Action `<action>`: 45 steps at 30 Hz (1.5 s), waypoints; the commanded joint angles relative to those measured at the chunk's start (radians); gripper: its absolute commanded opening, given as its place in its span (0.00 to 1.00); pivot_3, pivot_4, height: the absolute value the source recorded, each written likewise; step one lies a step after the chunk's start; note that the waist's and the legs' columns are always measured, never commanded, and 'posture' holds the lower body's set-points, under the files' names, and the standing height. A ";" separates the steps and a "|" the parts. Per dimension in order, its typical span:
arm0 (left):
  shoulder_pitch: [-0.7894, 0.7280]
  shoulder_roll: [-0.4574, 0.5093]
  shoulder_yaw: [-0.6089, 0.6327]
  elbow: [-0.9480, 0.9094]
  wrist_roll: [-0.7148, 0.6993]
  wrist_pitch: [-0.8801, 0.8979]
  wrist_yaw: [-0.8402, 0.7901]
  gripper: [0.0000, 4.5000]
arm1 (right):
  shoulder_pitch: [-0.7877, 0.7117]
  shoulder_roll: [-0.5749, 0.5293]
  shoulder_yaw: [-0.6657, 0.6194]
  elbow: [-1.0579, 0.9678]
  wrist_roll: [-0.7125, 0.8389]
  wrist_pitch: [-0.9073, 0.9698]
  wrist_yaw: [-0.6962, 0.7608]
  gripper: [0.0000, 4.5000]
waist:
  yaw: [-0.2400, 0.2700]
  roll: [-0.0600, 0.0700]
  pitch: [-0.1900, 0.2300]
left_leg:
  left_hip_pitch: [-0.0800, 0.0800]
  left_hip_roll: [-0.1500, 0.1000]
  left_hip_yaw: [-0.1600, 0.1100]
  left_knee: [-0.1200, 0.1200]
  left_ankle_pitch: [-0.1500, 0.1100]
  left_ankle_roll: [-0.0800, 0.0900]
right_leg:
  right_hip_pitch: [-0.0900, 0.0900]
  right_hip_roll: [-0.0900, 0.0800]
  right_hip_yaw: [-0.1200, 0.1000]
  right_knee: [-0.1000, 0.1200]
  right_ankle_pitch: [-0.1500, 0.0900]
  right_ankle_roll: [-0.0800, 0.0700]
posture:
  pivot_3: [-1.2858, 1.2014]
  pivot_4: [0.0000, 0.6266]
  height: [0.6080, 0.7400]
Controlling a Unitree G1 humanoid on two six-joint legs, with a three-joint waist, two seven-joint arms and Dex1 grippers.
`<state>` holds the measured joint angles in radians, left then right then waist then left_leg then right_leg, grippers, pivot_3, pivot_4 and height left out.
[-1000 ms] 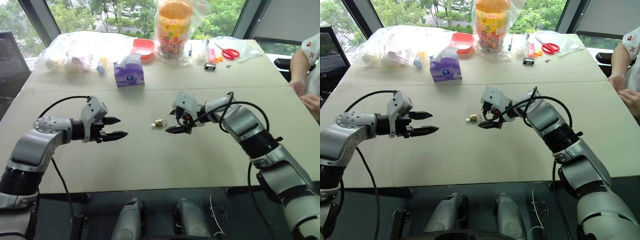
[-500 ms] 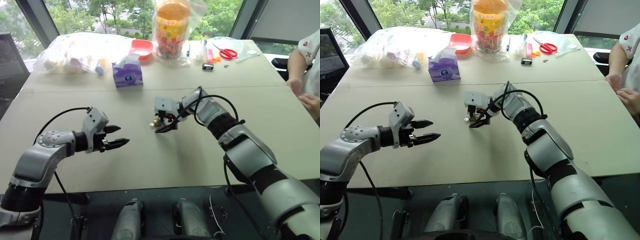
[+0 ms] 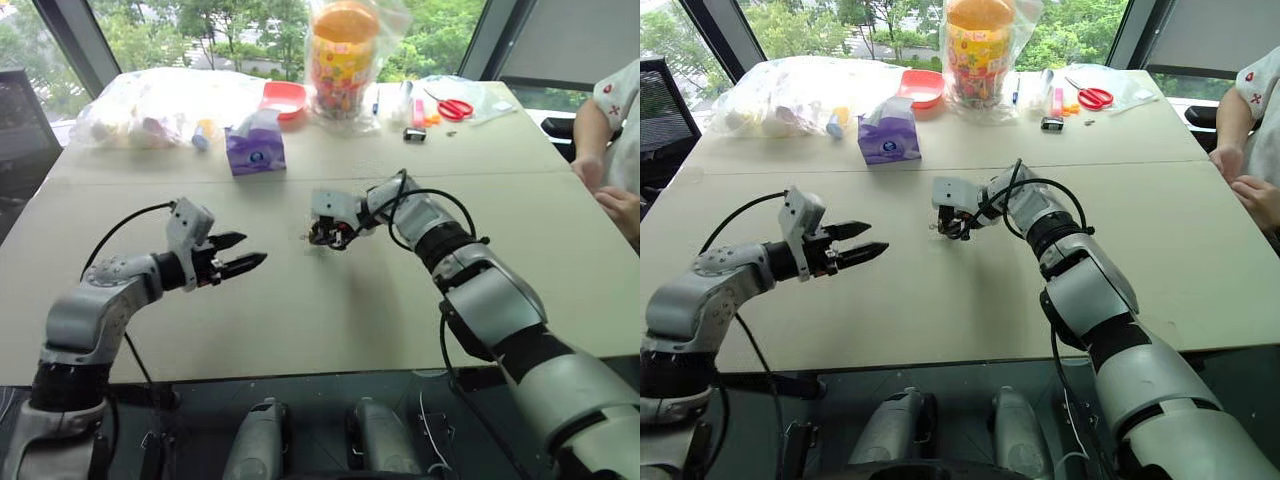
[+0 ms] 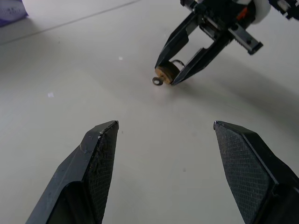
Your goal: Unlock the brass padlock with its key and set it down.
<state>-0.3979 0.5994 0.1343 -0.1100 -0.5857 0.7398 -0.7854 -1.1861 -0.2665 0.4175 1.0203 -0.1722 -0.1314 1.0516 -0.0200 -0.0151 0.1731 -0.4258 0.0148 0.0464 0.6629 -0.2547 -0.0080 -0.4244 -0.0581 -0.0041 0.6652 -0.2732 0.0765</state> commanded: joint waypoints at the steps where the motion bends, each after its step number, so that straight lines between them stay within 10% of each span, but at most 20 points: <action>1: -0.085 -0.056 0.074 0.126 -0.088 0.003 -0.024 0.76 | 0.050 -0.053 -0.060 -0.283 0.010 -0.028 -0.052 0.16 | 0.001 0.000 0.000 | -0.001 0.000 0.000 0.000 0.000 0.000 | -0.002 0.000 0.000 0.000 0.000 0.000 | 0.52 0.24 1.00; 5: -0.169 -0.089 0.064 0.230 -0.104 0.010 -0.065 0.76 | 0.137 -0.078 -0.080 -0.516 0.006 0.076 -0.079 0.16 | -0.005 0.000 0.000 | -0.001 0.001 0.002 -0.001 0.000 0.000 | -0.002 0.001 -0.001 0.000 0.000 0.000 | 0.52 0.24 1.00; 13: -0.290 -0.125 -0.005 0.370 -0.052 -0.031 -0.155 0.06 | 0.206 -0.088 -0.074 -0.716 -0.019 0.190 -0.110 0.15 | 0.002 0.000 0.000 | -0.001 0.001 0.003 0.002 0.000 0.001 | -0.001 0.002 -0.001 0.001 0.000 0.001 | 0.52 0.24 1.00; 45: -0.272 -0.106 -0.157 0.388 0.173 -0.269 -0.273 0.03 | 0.212 -0.085 -0.065 -0.779 -0.017 0.251 -0.124 0.15 | 0.003 0.000 0.000 | -0.001 0.001 0.003 0.002 0.000 0.002 | -0.001 0.007 -0.001 0.001 0.000 0.001 | 0.52 0.24 1.00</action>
<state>-0.6908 0.4827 0.0131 0.3037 -0.4444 0.4903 -1.0327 -0.9423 -0.3526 0.3903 0.2891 -0.2026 0.1293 0.9514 -0.0169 -0.0154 0.1731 -0.4270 0.0164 0.0490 0.6651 -0.2543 -0.0060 -0.4252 -0.0515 -0.0048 0.6665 -0.2727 0.0776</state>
